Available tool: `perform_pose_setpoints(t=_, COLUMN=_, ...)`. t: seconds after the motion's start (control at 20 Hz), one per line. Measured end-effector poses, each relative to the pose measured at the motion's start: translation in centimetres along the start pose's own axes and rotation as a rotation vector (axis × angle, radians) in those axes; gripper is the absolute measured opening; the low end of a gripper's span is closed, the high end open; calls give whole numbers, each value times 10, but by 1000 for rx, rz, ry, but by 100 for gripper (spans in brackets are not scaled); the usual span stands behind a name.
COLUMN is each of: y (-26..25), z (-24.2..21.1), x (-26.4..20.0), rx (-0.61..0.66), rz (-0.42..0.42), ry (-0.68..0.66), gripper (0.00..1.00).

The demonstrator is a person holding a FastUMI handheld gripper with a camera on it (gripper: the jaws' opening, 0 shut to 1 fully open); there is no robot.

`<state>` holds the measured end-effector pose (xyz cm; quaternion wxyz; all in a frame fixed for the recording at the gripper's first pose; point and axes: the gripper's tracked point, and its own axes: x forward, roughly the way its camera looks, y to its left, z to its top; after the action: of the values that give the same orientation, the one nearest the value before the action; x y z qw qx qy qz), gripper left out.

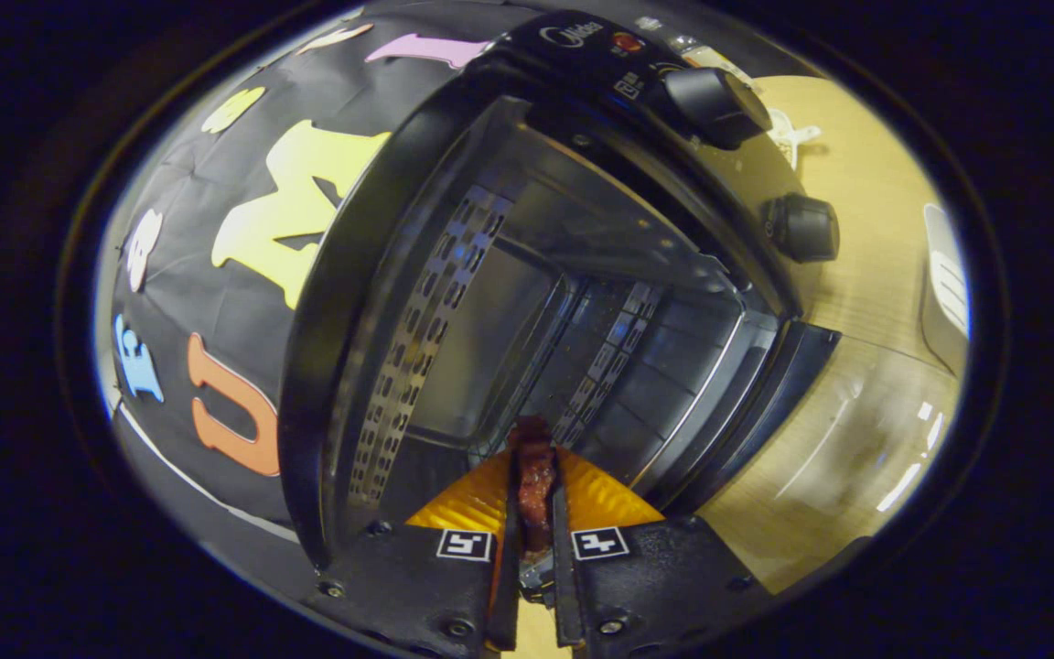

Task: Open the toaster oven, put the food inside, and close the toaster oven door.

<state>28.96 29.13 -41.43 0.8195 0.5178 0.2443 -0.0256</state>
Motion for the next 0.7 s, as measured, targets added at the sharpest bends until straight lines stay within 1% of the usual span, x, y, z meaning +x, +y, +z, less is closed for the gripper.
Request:
perform_pose_setpoints(t=0.15, y=-2, z=1, x=1, rx=-122, rz=-37, ry=-6, gripper=22)
perform_pose_setpoints(t=0.25, y=0, z=1, x=-1, rx=-196, rz=-53, ry=-9, gripper=25)
perform_pose_setpoints(t=0.4, y=-2, z=4, x=-4, rx=-306, rz=-76, ry=3, gripper=28)
perform_pose_setpoints(t=0.45, y=-4, z=4, x=-6, rx=-344, rz=-88, ry=1, gripper=31)
perform_pose_setpoints(t=0.5, y=-4, z=8, x=-10, rx=-398, rz=-103, ry=-10, gripper=35)
perform_pose_setpoints(t=0.55, y=-5, z=13, x=-13, rx=-440, rz=-110, ry=-24, gripper=47)
perform_pose_setpoints(t=0.7, y=-7, z=19, x=-22, rx=-555, rz=-118, ry=-23, gripper=70)
